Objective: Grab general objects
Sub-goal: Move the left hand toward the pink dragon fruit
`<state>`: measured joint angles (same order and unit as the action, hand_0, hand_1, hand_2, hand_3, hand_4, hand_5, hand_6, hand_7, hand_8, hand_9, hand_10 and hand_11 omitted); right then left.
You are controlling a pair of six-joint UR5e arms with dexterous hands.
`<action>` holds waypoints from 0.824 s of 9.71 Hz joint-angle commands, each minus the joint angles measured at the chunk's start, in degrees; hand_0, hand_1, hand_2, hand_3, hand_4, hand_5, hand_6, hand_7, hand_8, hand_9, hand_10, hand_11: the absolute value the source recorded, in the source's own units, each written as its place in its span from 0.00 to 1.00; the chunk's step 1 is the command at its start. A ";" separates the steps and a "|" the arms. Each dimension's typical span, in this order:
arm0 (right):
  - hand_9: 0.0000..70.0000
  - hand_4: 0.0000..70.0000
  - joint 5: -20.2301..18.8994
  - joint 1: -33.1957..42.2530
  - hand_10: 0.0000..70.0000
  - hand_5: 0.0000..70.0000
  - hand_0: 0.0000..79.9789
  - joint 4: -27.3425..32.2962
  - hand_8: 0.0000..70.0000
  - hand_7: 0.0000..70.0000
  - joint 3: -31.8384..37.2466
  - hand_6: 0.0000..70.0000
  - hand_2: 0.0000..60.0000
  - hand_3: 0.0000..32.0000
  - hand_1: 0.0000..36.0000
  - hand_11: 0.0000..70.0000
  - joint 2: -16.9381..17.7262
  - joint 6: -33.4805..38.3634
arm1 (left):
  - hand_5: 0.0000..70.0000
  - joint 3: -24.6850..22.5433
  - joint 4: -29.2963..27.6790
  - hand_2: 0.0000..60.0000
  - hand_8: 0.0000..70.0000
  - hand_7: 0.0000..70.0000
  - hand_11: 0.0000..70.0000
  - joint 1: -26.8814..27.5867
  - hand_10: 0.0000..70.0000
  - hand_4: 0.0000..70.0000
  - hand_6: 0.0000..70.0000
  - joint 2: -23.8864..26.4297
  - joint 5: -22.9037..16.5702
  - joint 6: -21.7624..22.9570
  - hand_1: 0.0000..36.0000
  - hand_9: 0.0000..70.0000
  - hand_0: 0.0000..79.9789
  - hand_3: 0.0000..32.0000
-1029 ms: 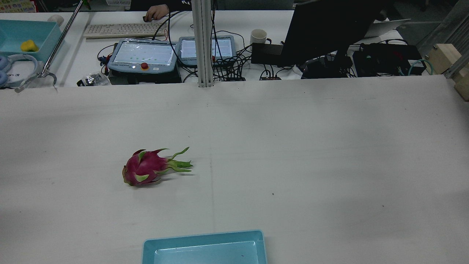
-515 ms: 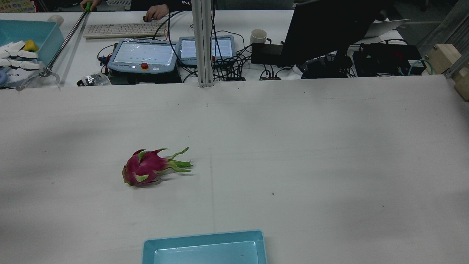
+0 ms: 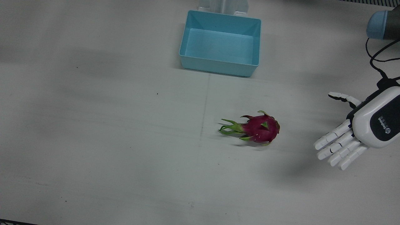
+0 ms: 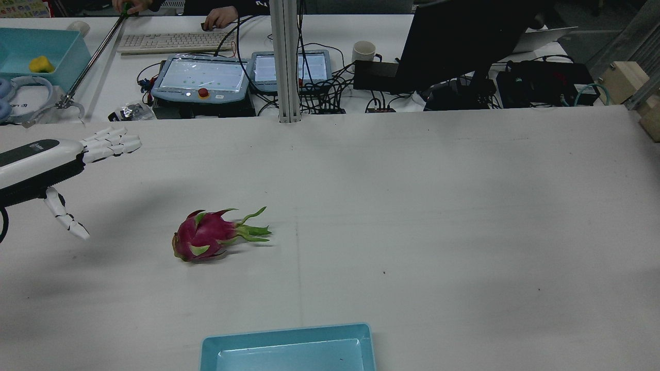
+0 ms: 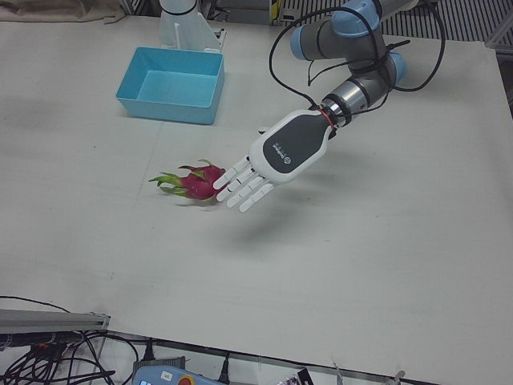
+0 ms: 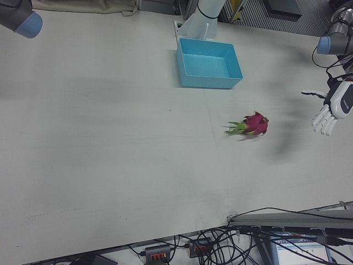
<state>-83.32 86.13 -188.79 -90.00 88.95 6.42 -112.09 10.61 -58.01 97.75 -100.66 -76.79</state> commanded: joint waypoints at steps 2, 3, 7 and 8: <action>0.00 0.00 0.00 0.00 0.00 0.00 0.00 0.00 0.00 0.00 0.00 0.00 0.00 0.00 0.00 0.00 0.00 0.00 | 0.04 6.76 -0.76 0.13 0.00 0.16 0.00 8.34 0.00 0.00 0.00 2.78 7.85 -2.92 0.64 0.01 0.68 0.00; 0.00 0.00 0.00 0.00 0.00 0.00 0.00 0.00 0.00 0.00 0.00 0.00 0.00 0.00 0.00 0.00 0.00 0.00 | 0.03 8.79 -0.85 0.11 0.00 0.15 0.00 8.44 0.00 0.00 0.00 4.19 7.85 -3.01 0.58 0.01 0.66 0.00; 0.00 0.00 0.00 0.00 0.00 0.00 0.00 0.00 0.00 0.00 0.00 0.00 0.00 0.00 0.00 0.00 0.00 0.00 | 0.00 9.95 -1.64 0.05 0.00 0.14 0.00 10.62 0.00 0.00 0.00 4.73 9.25 -3.89 0.56 0.01 0.65 0.00; 0.00 0.00 0.00 0.00 0.00 0.00 0.00 0.00 0.00 0.00 0.00 0.00 0.00 0.00 0.00 0.00 0.00 0.00 | 0.02 10.91 -1.38 0.06 0.00 0.14 0.00 13.60 0.00 0.00 0.00 5.95 11.35 -3.89 0.55 0.01 0.65 0.00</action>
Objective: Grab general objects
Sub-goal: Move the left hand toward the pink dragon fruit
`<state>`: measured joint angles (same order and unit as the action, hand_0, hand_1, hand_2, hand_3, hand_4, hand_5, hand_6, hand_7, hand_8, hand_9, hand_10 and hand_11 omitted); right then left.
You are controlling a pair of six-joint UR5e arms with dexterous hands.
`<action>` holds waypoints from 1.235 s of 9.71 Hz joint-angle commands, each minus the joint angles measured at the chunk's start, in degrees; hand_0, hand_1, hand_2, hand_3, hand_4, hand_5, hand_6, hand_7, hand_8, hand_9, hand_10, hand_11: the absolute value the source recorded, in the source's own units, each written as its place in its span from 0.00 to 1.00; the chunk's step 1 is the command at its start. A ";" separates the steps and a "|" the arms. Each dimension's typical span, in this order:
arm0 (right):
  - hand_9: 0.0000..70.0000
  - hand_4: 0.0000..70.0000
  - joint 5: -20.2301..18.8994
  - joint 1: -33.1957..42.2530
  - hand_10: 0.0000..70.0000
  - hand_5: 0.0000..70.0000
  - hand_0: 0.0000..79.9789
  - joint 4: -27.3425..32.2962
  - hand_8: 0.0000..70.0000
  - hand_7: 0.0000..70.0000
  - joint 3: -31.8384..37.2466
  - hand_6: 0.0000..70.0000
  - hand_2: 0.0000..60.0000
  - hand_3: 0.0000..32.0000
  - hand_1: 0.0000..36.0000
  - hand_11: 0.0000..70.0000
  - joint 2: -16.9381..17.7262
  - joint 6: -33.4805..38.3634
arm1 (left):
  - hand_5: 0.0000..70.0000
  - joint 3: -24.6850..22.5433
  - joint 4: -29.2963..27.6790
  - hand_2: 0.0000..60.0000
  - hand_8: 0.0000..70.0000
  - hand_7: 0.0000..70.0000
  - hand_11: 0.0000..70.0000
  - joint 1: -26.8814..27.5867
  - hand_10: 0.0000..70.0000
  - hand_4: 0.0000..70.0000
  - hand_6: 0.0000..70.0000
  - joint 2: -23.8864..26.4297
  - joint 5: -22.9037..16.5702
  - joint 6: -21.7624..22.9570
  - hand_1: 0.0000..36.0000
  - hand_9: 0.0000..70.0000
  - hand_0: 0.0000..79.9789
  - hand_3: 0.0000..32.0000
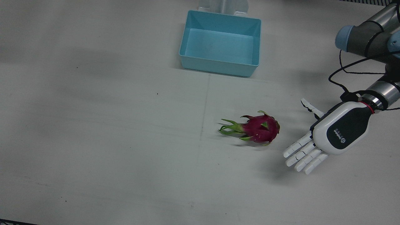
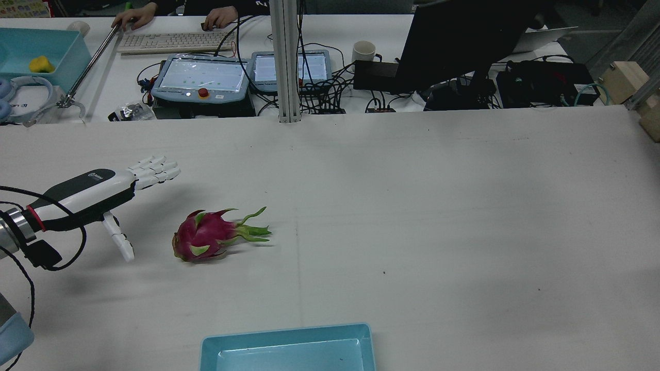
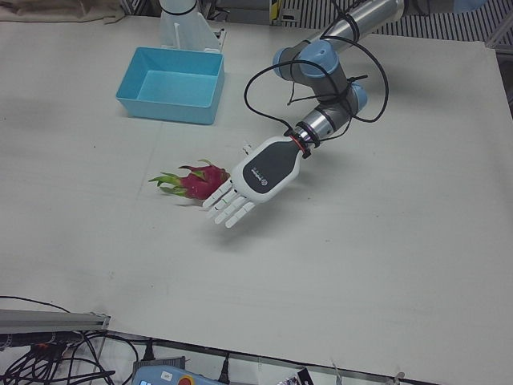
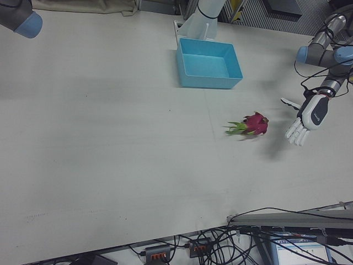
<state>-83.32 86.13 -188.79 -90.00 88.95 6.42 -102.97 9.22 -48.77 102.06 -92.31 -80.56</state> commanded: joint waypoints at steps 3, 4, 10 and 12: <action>0.00 0.00 -0.09 0.00 0.00 0.00 0.00 0.00 0.00 0.00 0.00 0.00 0.00 0.00 0.00 0.00 0.00 0.00 | 0.02 3.56 0.18 0.04 0.00 0.13 0.00 8.08 0.00 0.00 0.00 2.79 5.21 -0.13 0.53 0.00 0.64 0.00; 0.00 0.00 -0.09 0.00 0.00 0.00 0.00 0.00 0.00 0.00 0.00 0.00 0.00 0.00 0.00 0.00 0.00 0.00 | 0.01 4.70 0.10 0.04 0.00 0.12 0.00 8.08 0.00 0.00 0.00 3.40 5.21 -0.13 0.52 0.00 0.64 0.00; 0.00 0.00 0.00 0.00 0.00 0.00 0.00 0.00 0.00 0.00 0.00 0.00 0.00 0.00 0.00 0.00 0.00 0.00 | 0.02 8.31 -1.13 0.10 0.00 0.13 0.00 8.08 0.00 0.00 0.00 5.51 5.82 -1.71 0.58 0.01 0.65 0.00; 0.00 0.00 0.00 0.00 0.00 0.00 0.00 0.00 0.00 0.00 0.00 0.00 0.00 0.00 0.00 0.00 0.00 0.00 | 0.04 8.14 -0.87 0.11 0.00 0.12 0.00 8.51 0.00 0.00 0.00 5.51 6.80 -1.71 0.59 0.00 0.66 0.00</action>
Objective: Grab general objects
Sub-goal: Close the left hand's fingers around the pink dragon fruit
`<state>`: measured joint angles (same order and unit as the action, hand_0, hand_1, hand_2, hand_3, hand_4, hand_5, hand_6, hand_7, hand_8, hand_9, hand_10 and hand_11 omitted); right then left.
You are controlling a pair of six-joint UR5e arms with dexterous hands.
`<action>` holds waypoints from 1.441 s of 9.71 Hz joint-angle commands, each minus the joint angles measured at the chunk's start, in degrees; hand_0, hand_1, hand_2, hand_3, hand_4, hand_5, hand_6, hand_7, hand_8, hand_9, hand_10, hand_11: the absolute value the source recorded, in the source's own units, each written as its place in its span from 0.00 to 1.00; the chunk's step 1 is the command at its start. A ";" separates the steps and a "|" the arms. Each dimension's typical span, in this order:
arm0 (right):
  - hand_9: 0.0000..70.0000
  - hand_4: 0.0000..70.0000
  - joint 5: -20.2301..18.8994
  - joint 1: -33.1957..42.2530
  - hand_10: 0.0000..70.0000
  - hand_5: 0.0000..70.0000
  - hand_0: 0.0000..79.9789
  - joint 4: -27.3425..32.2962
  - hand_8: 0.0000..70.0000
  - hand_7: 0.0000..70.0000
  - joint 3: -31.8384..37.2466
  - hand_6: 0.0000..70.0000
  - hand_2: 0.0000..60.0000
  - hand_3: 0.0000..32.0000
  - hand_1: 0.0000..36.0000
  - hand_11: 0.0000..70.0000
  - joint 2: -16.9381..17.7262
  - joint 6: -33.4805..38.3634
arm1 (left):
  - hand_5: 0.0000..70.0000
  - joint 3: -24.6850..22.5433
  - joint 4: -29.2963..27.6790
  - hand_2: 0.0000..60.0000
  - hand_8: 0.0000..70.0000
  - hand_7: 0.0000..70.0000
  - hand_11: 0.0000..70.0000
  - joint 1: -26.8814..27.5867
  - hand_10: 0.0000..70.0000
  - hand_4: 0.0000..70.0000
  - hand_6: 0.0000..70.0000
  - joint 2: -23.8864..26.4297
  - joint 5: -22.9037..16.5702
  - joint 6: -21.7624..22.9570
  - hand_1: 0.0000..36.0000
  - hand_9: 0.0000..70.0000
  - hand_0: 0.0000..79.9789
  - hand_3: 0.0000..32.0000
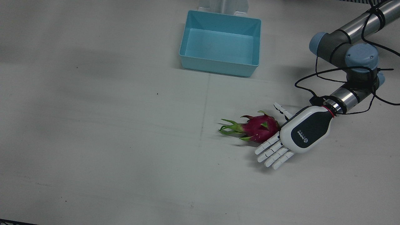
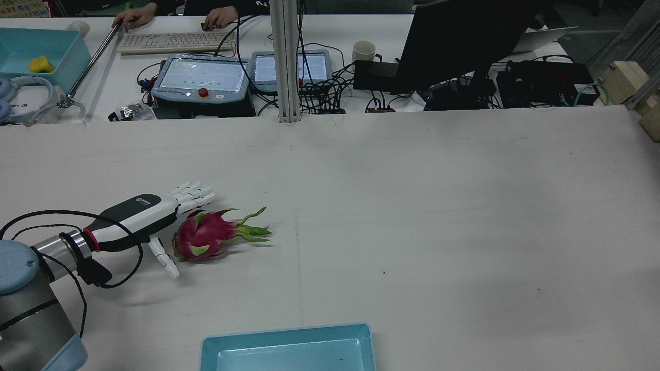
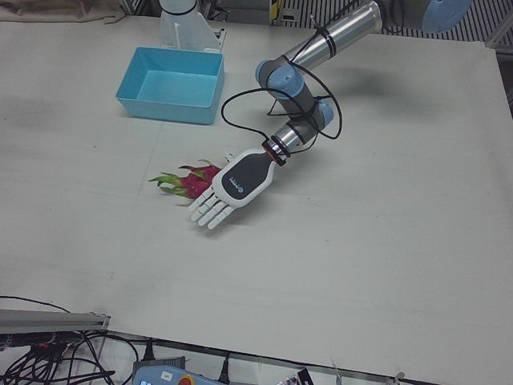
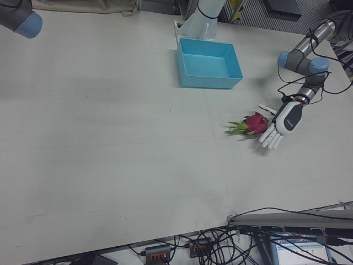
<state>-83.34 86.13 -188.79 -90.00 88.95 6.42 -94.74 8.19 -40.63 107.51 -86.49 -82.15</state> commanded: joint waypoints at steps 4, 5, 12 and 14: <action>0.00 0.00 0.02 0.00 0.00 0.00 0.00 0.00 0.00 0.00 0.00 0.00 0.00 0.00 0.00 0.00 0.00 0.00 | 0.28 -0.10 0.68 0.12 0.00 0.10 0.00 0.55 0.00 0.24 0.00 0.95 1.06 -0.11 0.56 0.00 0.66 0.00; 0.00 0.00 0.02 0.00 0.00 0.00 0.00 0.00 0.00 0.00 0.00 0.00 0.00 0.00 0.00 0.00 0.00 0.00 | 0.34 -0.01 0.60 0.12 0.00 0.09 0.00 0.55 0.00 0.28 0.00 0.95 1.49 -0.11 0.56 0.00 0.66 0.00; 0.00 0.00 0.02 0.00 0.00 0.00 0.00 0.00 0.00 0.00 0.00 0.00 0.00 0.00 0.00 0.00 0.00 -0.09 | 0.67 -0.71 1.29 0.20 0.00 0.16 0.00 2.66 0.00 0.69 0.00 1.03 2.64 0.68 0.54 0.01 0.67 0.00; 0.00 0.00 0.02 0.00 0.00 0.00 0.00 0.00 0.00 0.00 -0.09 0.00 0.00 0.00 0.00 0.00 0.00 -0.09 | 0.61 -1.33 4.79 0.74 0.00 0.15 0.00 2.57 0.00 0.73 0.00 3.22 1.59 4.69 0.71 0.01 0.64 0.00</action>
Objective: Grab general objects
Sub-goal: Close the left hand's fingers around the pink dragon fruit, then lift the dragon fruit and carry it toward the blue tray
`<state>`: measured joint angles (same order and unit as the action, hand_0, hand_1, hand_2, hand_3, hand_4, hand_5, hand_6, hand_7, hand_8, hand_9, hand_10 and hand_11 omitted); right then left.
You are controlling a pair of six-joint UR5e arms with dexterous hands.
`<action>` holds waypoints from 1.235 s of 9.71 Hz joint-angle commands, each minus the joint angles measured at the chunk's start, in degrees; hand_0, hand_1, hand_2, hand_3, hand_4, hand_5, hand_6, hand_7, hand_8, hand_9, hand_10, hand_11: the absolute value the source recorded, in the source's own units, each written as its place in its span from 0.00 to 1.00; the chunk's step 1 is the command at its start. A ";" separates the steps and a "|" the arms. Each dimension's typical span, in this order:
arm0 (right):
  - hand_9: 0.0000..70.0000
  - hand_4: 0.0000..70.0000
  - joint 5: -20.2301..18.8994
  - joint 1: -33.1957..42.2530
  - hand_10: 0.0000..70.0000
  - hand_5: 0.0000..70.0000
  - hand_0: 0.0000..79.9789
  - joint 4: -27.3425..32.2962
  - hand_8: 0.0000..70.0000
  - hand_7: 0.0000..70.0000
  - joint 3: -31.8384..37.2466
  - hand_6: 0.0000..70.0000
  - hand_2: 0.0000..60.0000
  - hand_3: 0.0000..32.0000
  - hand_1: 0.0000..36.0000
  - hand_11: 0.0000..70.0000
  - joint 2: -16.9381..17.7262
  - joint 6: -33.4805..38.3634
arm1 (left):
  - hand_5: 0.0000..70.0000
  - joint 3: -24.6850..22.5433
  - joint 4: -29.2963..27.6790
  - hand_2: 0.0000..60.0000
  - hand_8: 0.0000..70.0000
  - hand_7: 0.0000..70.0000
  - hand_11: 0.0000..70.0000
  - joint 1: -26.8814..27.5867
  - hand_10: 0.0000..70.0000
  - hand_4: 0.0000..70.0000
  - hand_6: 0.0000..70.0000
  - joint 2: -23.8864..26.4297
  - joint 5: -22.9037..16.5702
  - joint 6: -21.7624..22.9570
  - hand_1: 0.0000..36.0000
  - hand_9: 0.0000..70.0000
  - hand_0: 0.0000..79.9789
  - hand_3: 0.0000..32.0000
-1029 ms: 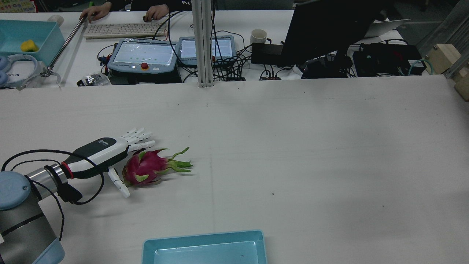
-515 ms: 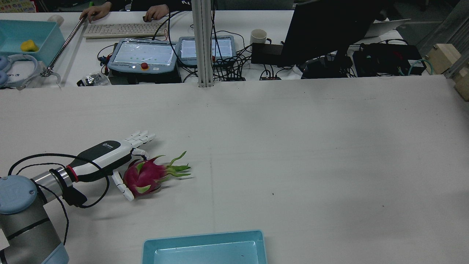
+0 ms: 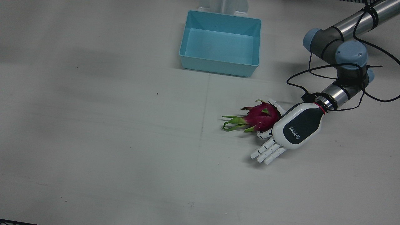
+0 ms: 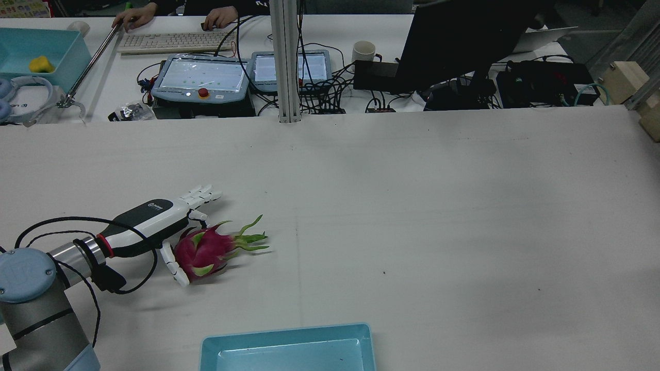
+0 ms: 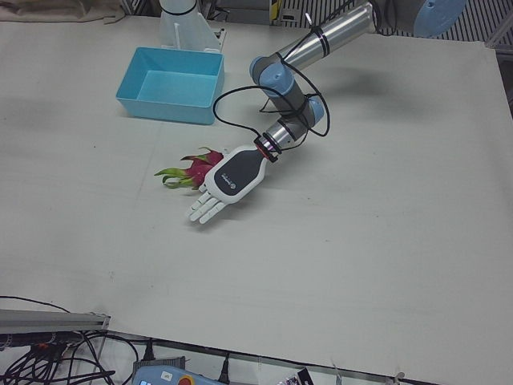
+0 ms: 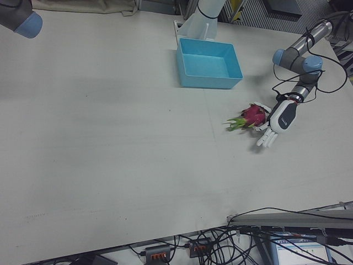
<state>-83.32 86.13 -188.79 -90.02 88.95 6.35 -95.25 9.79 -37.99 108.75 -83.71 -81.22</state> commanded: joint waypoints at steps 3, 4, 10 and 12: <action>0.00 0.00 0.00 0.00 0.00 0.00 0.00 0.00 0.00 0.00 -0.06 0.00 0.00 0.00 0.00 0.00 0.00 -0.11 | 0.55 -5.10 9.17 1.00 0.00 0.17 0.00 -0.59 0.00 0.69 0.00 3.65 -7.15 4.66 0.93 0.01 0.61 0.00; 0.00 0.00 0.00 0.00 0.00 0.00 0.00 0.00 0.00 0.00 -0.15 0.00 0.00 0.00 0.00 0.00 0.00 -0.11 | 0.56 -8.34 11.98 1.00 0.00 0.18 0.00 -0.77 0.00 0.71 0.00 3.66 -8.56 4.66 0.94 0.02 0.61 0.00; 0.00 0.00 -0.09 0.00 0.00 0.00 0.00 0.00 0.00 0.00 0.02 0.00 0.00 0.00 0.00 0.00 0.00 0.07 | 0.55 -18.38 31.68 1.00 0.00 0.21 0.00 0.29 0.00 0.68 0.00 13.85 -19.09 4.23 0.97 0.02 0.62 0.00; 0.00 0.00 0.00 0.00 0.00 0.00 0.00 0.00 0.00 0.00 0.02 0.00 0.00 0.00 0.00 0.00 0.00 0.07 | 0.56 -19.01 36.77 1.00 0.00 0.23 0.00 1.77 0.00 0.71 0.00 17.00 -21.92 4.49 1.00 0.03 0.64 0.00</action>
<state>-83.35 86.13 -188.79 -90.00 88.95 6.39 -113.10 40.90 -37.60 122.48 -102.05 -76.86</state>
